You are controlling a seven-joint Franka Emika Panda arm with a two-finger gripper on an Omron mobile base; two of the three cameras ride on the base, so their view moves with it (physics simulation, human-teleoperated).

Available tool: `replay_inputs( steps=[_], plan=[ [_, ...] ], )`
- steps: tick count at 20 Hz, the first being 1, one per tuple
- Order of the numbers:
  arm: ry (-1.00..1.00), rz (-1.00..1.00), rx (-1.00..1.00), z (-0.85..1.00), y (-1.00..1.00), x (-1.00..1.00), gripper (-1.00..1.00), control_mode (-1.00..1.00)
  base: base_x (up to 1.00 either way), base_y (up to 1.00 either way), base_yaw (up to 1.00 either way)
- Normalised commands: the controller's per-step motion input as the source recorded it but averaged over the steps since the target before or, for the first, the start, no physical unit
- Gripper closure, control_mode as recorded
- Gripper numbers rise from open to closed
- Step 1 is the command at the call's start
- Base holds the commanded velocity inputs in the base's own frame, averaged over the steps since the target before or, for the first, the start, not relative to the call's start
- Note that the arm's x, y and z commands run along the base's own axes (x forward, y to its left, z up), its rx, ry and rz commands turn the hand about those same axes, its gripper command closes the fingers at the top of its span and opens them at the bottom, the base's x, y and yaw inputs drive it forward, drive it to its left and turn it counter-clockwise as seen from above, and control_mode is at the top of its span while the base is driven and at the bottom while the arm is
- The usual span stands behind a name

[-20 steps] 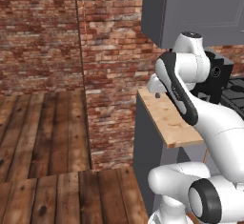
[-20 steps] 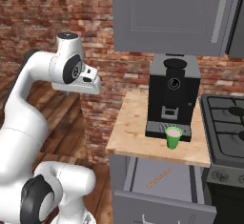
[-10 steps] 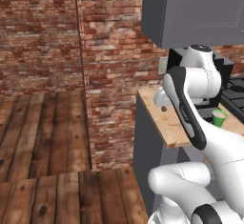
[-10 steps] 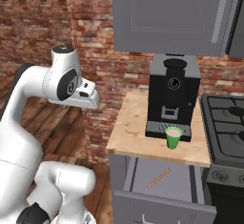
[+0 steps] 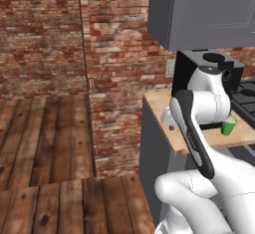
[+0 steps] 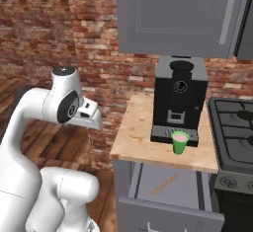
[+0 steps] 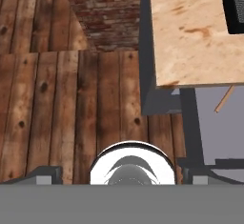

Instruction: Pick up the straw from the right drawer and put it inside the smoothie cup.

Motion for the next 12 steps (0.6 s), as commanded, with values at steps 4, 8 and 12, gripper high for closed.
replay_inputs(
  steps=[4, 8, 12],
  plan=[
    [0.0, -0.06, -0.01, -0.38, 0.04, -0.05, -1.0, -1.0, 0.0, 0.0, 0.0],
    [0.0, 0.0, 0.0, 0.0, 0.0, 0.0, -1.0, 1.0, -0.31, 0.17, -0.11],
    [0.0, 0.0, 0.0, 0.0, 0.0, 0.0, -1.0, 1.0, -0.46, 0.18, -0.13]
  ],
)
